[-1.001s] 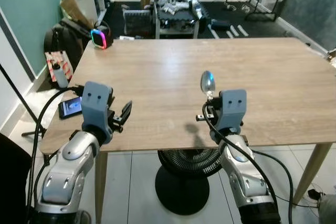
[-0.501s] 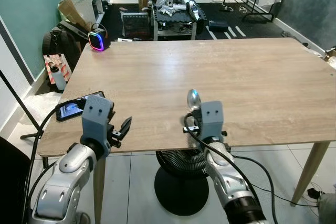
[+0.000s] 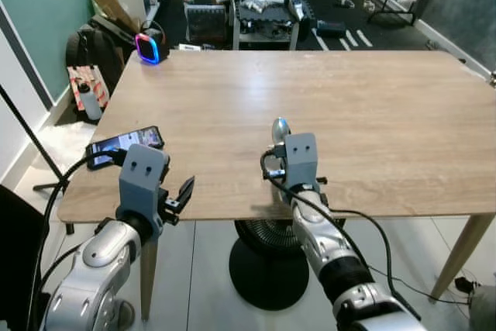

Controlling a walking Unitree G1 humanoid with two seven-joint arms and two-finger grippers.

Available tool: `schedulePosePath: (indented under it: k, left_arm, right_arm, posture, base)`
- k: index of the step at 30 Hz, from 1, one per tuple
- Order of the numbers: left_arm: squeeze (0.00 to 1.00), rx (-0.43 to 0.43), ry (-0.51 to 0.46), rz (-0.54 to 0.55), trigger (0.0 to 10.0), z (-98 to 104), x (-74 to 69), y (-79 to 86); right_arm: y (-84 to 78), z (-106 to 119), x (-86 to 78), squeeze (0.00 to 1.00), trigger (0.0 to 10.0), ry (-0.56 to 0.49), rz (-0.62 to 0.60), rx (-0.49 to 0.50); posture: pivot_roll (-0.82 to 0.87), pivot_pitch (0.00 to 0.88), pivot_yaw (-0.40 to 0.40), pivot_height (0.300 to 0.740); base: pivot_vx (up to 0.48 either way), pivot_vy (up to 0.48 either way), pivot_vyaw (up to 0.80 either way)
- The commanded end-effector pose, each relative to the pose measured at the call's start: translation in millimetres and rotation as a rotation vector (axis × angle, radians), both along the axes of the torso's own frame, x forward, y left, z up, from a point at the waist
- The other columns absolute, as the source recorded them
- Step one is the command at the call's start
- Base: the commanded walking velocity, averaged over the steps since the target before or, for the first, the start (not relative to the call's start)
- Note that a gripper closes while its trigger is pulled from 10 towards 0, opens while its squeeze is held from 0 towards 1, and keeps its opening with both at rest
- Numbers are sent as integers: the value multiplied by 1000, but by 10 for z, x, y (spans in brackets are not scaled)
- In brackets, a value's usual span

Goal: Setting the table

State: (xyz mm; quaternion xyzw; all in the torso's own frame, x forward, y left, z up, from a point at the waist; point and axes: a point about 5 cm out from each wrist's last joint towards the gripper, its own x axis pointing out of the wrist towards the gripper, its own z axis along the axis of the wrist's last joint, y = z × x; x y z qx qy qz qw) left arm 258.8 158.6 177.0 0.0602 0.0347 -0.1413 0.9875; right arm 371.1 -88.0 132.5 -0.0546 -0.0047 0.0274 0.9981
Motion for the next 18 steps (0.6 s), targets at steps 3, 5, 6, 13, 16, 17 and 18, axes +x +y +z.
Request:
schedulePosePath:
  k: [3, 5, 6, 13, 16, 17, 18]
  left_arm:
    - [0, 18, 27, 12, 10000, -26, -66, 15]
    - [0, 24, 35, 20, 10000, -25, -109, 29]
    - [0, 25, 39, 25, 10000, -24, -127, 36]
    - [0, 27, 49, 35, 10000, -19, -154, 34]
    - [0, 26, 49, 34, 10000, -15, -150, 28]
    - [0, 26, 49, 34, 10000, -13, -146, 27]
    - [0, 27, 51, 34, 10000, -11, -142, 26]
  right_arm:
    - [31, -23, 13, 0, 10000, 6, -4, 11]
    - [53, -34, 14, 0, 10000, 7, 7, 6]
    - [58, -44, 16, 0, 10000, 9, 11, 1]
    - [-13, -96, 31, 1000, 10000, 40, -32, 12]
    - [-43, -100, 38, 1000, 10000, 44, -48, 18]
    - [-57, -101, 42, 1000, 10000, 44, -54, 20]
    - [-67, -103, 46, 1000, 10000, 44, -57, 22]
  posture:
    - [258, 122, 42, 740]
    - [270, 136, 42, 740]
    - [271, 141, 41, 740]
    - [273, 142, 42, 740]
    - [271, 139, 43, 740]
    - [269, 136, 45, 740]
    - [267, 133, 46, 740]
  base:
    - [0, 0, 0]
    - [0, 0, 0]
    - [0, 0, 0]
    - [0, 0, 0]
    - [0, 0, 0]
    - [0, 0, 0]
    - [0, 0, 0]
